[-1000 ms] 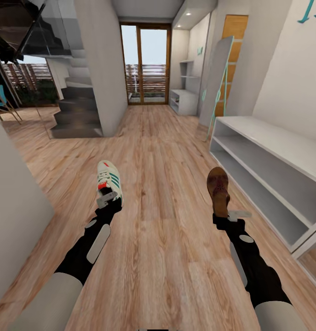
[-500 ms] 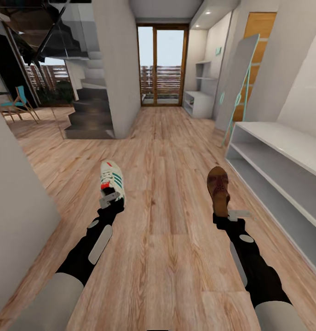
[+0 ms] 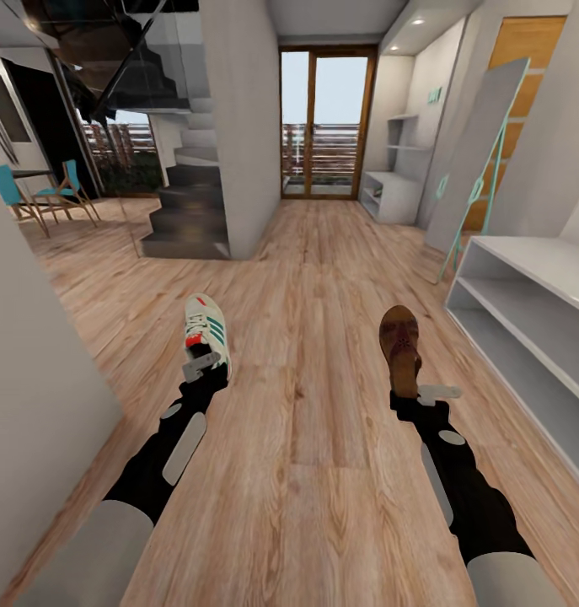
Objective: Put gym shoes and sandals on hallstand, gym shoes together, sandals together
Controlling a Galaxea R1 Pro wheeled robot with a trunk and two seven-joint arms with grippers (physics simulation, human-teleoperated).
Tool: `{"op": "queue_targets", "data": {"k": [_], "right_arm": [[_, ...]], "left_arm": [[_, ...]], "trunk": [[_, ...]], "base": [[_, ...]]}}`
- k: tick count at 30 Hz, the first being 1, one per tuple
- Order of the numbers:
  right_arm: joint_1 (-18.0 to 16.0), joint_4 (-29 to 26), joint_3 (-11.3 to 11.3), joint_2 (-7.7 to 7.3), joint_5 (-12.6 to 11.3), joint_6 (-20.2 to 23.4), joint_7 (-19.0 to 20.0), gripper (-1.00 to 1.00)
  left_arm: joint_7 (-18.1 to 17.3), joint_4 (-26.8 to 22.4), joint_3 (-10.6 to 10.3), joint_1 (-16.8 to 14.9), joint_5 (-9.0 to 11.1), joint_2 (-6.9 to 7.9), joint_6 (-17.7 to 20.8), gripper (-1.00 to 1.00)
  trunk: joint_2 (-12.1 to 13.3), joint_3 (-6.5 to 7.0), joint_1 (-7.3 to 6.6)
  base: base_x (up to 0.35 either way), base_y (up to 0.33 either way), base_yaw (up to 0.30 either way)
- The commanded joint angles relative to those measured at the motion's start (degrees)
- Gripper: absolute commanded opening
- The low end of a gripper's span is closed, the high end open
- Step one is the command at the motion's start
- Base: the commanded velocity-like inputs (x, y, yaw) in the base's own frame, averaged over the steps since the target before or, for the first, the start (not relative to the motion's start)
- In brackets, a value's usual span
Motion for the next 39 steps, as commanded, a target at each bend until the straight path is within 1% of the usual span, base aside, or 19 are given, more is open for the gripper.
{"op": "queue_targets", "data": {"k": [1, 8, 31, 39], "right_arm": [[0.0, -0.1, 0.1, -0.01, 0.1, 0.4, -0.2, -1.00], [0.0, 0.0, 0.1, 0.01, 0.1, 0.4, -0.2, -1.00], [0.0, -0.1, 0.1, 0.00, 0.3, 0.4, -0.2, -1.00], [0.0, -0.1, 0.1, 0.01, 0.3, 0.4, -0.2, -1.00]], "left_arm": [[0.5, -0.1, -0.2, 0.0, 0.3, 0.03, 0.2, -1.00], [0.5, -0.1, -0.8, 0.0, 0.3, 0.03, 0.2, -1.00], [0.5, -0.1, -0.8, 0.0, 0.3, 0.03, 0.2, -1.00], [0.5, -0.2, -0.8, 0.0, 0.3, 0.03, 0.2, -1.00]], "trunk": [[0.0, -0.05, 0.02], [0.0, -0.05, 0.02], [0.0, -0.04, 0.02], [0.0, 0.18, 0.02]], "base": [[0.346, 0.000, 0.007], [0.346, 0.000, 0.002], [0.346, 0.000, 0.001], [0.346, 0.000, 0.093]]}}
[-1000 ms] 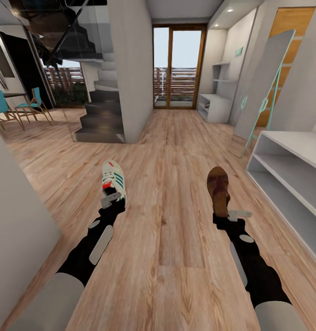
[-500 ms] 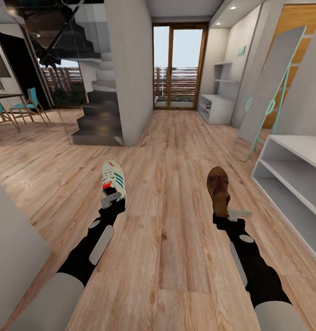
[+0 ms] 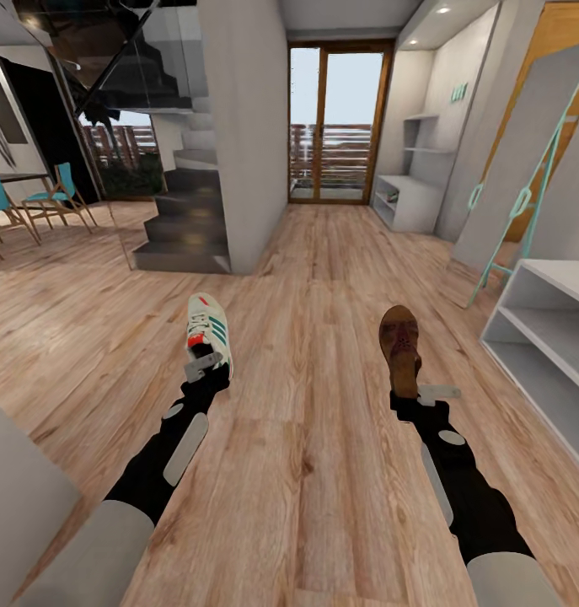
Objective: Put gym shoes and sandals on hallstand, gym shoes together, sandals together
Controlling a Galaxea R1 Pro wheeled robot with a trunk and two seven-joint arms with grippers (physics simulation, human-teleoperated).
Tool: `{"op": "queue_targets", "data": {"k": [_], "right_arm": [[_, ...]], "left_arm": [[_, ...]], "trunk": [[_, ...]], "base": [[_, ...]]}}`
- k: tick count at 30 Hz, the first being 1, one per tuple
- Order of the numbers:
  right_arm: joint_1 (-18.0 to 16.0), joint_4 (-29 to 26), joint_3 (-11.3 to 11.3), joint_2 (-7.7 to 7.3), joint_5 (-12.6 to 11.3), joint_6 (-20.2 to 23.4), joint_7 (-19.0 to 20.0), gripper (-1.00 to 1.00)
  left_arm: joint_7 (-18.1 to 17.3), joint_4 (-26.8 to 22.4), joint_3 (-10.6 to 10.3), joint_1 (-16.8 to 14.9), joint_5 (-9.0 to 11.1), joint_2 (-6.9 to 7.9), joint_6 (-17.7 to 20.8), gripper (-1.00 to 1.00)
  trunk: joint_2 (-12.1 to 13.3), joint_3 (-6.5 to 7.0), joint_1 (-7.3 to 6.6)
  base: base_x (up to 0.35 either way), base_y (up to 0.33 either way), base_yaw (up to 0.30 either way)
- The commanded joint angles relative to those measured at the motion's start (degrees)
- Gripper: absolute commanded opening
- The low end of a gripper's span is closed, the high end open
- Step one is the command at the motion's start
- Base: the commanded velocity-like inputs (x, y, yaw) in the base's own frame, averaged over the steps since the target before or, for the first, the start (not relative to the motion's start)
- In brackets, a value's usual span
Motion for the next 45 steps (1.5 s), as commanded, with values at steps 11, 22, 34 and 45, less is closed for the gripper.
{"op": "queue_targets", "data": {"k": [11, 22, 34, 45], "right_arm": [[0.0, -0.1, 0.1, -0.01, 0.2, 0.4, -0.2, -1.00], [0.0, -0.1, 0.1, -0.01, 0.2, 0.4, -0.2, -1.00], [0.0, -0.1, 0.1, -0.02, 0.2, 0.5, -0.2, -1.00], [0.0, 0.0, 0.1, -0.01, 0.2, 0.5, -0.2, -1.00]], "left_arm": [[0.5, -0.1, -0.1, 0.0, 0.3, 0.02, 0.2, -1.00], [0.5, -0.1, -0.1, 0.0, 0.4, 0.02, 0.2, -1.00], [0.5, -0.1, -0.1, 0.0, 0.4, 0.02, 0.2, -1.00], [0.5, 0.0, -0.1, 0.0, 0.4, 0.01, 0.2, -1.00]], "trunk": [[0.0, 0.23, 0.02], [0.0, 0.25, 0.02], [0.0, 0.25, 0.02], [0.0, 0.25, 0.02]], "base": [[0.346, 0.000, 0.003], [0.346, 0.000, 0.000], [0.346, -0.001, 0.000], [0.346, -0.087, 0.000]]}}
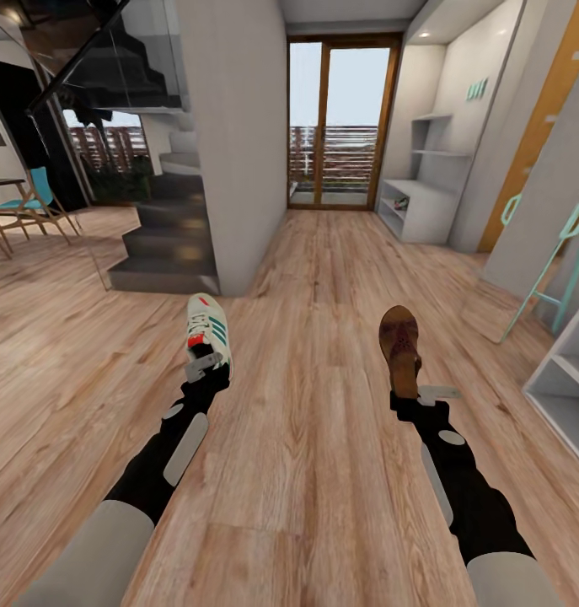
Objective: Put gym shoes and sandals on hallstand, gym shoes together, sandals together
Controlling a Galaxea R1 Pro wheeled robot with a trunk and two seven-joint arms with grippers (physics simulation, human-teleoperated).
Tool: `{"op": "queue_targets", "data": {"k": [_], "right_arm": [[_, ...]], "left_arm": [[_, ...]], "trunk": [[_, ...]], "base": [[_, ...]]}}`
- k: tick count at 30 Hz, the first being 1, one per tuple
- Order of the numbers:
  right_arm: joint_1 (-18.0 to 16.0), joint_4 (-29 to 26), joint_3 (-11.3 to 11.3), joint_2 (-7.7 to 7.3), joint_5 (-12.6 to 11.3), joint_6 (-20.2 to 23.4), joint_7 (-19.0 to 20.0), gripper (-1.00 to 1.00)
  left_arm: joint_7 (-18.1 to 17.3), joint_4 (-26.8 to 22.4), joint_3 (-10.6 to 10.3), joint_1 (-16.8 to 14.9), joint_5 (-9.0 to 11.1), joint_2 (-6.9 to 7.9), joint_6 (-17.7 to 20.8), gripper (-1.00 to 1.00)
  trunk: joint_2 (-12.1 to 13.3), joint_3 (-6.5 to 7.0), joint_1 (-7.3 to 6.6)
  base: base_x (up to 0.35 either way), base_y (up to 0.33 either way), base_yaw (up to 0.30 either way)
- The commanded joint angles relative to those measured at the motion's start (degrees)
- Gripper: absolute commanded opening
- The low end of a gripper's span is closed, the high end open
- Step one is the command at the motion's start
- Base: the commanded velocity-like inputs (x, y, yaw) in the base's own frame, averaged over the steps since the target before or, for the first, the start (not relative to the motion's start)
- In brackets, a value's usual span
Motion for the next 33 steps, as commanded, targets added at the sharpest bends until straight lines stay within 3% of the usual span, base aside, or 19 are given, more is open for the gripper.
{"op": "queue_targets", "data": {"k": [1, 11, 13, 14, 17, 20, 27, 30, 33], "right_arm": [[0.0, -0.1, 0.1, -0.03, 0.1, 0.4, -0.2, -1.00], [0.0, -0.1, 0.1, -0.03, 0.1, 0.4, -0.2, -1.00], [0.0, -0.3, 0.1, -0.07, 0.1, 0.4, -0.2, -1.00], [0.0, -0.8, 0.2, -0.07, 0.1, 0.4, -0.2, -1.00], [0.0, -1.9, 0.7, 0.08, 0.0, 1.1, -0.2, -1.00], [0.0, -4.9, 1.0, 0.07, -0.3, 4.3, -0.1, -1.00], [0.0, -8.3, 1.1, -0.07, -0.5, 7.3, 0.1, -1.00], [0.0, -8.4, 1.2, -0.08, -0.4, 7.4, 0.0, -1.00], [0.0, -8.4, 1.2, -0.10, -0.5, 7.4, 0.0, -1.00]], "left_arm": [[0.5, -0.1, -0.1, 0.0, 0.3, -0.02, 0.2, -1.00], [0.5, -0.2, -1.0, 0.0, 0.3, -0.76, 0.3, -1.00], [0.5, -0.2, -3.1, 0.0, 0.2, -0.81, 0.7, -1.00], [0.5, -0.3, -5.6, 0.0, 0.2, -0.84, 2.3, -1.00], [0.4, -0.5, -10.1, 0.0, 0.1, -1.08, 6.8, -1.00], [0.3, -2.3, -11.8, 0.0, 0.1, -1.00, 8.4, -1.00], [-1.5, -4.7, -13.8, 0.0, 0.0, -0.02, 9.1, -1.00], [-2.1, -4.8, -14.7, 0.0, 0.0, 2.21, 9.2, -1.00], [-2.2, -4.8, -15.0, 0.0, 0.0, 3.18, 9.2, -1.00]], "trunk": [[0.0, -0.05, 0.02], [0.0, -0.05, 0.02], [0.0, -0.05, 0.02], [0.0, -0.05, 0.02], [0.0, -0.05, 0.02], [0.0, -0.05, 0.02], [0.0, -0.05, 0.02], [0.0, -0.05, 0.02], [0.0, -0.05, 0.02]], "base": [[0.346, -0.121, 0.000], [0.343, -0.153, 0.000], [0.340, -0.165, 0.000], [0.340, -0.167, 0.000], [0.339, -0.169, 0.000], [0.339, -0.170, 0.000], [0.339, -0.170, 0.000], [0.339, -0.170, 0.000], [0.339, -0.170, 0.000]]}}
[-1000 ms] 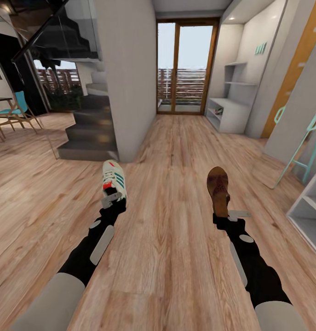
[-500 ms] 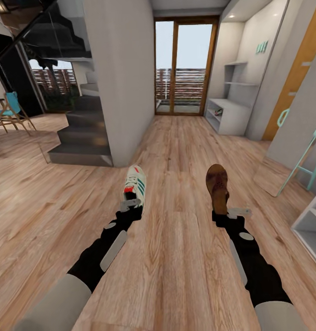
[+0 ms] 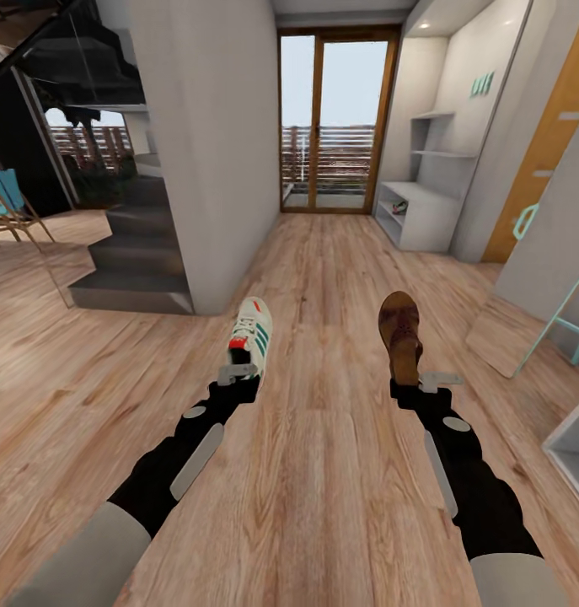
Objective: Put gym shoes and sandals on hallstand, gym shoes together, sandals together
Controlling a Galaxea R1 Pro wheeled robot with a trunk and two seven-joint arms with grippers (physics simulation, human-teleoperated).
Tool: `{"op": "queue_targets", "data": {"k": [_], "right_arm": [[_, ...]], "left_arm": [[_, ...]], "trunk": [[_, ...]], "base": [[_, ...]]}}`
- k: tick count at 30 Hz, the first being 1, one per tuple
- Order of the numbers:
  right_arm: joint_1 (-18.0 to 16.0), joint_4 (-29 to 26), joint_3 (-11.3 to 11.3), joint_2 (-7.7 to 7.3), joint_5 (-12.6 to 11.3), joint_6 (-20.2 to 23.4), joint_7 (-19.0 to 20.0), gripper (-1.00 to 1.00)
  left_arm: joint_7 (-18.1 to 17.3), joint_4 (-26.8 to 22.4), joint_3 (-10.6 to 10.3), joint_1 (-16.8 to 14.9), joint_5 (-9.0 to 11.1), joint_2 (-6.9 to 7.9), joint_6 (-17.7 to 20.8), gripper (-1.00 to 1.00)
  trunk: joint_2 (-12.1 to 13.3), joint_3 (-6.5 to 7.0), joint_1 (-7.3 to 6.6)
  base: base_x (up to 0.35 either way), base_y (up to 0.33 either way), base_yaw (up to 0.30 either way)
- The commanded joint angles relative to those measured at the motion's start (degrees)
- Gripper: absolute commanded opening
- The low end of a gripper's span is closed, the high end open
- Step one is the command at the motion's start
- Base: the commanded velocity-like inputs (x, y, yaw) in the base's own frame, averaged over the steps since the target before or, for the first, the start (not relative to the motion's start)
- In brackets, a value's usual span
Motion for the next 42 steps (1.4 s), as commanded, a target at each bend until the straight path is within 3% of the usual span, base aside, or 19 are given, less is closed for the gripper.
{"op": "queue_targets", "data": {"k": [1, 42], "right_arm": [[0.0, -0.1, 0.0, -0.02, 0.1, 0.4, -0.2, -1.00], [0.0, -0.1, 0.6, 0.07, 0.3, 0.4, -0.2, -1.00]], "left_arm": [[0.6, -0.1, -0.3, -0.1, 0.5, 0.26, 0.1, -1.00], [0.6, -0.2, -0.4, -0.1, 0.6, 0.23, 0.4, -1.00]], "trunk": [[0.0, -0.05, 0.02], [0.0, -0.05, 0.02]], "base": [[0.339, -0.170, 0.000], [0.339, -0.164, 0.000]]}}
